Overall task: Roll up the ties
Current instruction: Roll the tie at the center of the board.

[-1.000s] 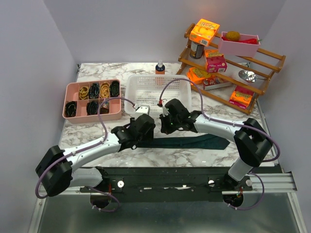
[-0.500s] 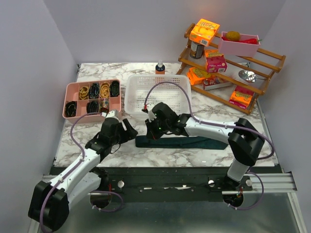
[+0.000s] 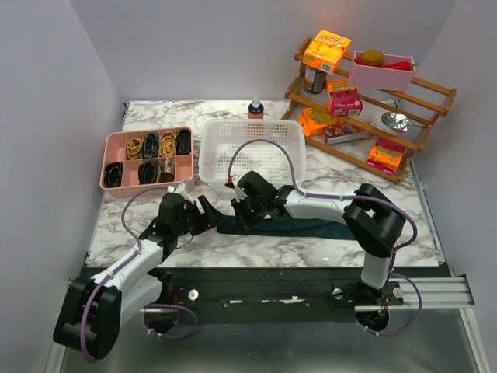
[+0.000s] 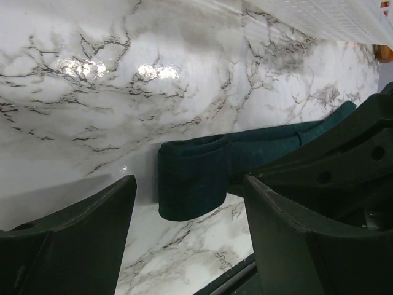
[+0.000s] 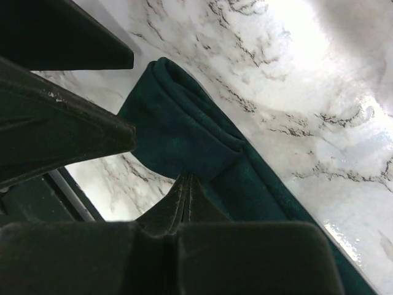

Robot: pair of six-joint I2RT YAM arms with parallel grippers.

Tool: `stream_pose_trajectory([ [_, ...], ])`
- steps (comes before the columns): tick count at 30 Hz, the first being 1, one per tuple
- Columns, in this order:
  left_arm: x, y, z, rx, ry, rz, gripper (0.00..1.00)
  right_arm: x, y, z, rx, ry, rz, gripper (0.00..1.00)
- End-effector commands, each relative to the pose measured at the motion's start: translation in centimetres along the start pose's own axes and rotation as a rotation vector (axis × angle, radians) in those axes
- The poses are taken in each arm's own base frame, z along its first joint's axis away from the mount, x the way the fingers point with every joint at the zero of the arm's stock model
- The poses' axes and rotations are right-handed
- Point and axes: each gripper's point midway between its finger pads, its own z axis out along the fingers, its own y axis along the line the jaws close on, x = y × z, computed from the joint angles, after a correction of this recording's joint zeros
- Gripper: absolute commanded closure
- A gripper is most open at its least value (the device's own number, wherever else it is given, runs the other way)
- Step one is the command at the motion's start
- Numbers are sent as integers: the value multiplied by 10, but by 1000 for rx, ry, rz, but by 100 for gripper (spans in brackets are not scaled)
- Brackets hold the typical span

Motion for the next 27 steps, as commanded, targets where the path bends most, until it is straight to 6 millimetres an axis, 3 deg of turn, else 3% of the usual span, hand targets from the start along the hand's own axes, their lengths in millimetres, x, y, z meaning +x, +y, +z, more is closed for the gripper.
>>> stream_pose_trajectory([
  [1,9,-2,4,62,21,0,22,0,-9,9,47,-2,-6,99],
  [6,15,4,9,72,22,0,25,0,-9,9,48,-2,-5,99],
  [18,9,7,13,59,-3,28,25,-56,7,-32,61,-155,-44,99],
  [27,9,8,13,65,-18,23,25,-39,-7,-7,95,-92,-33,99],
])
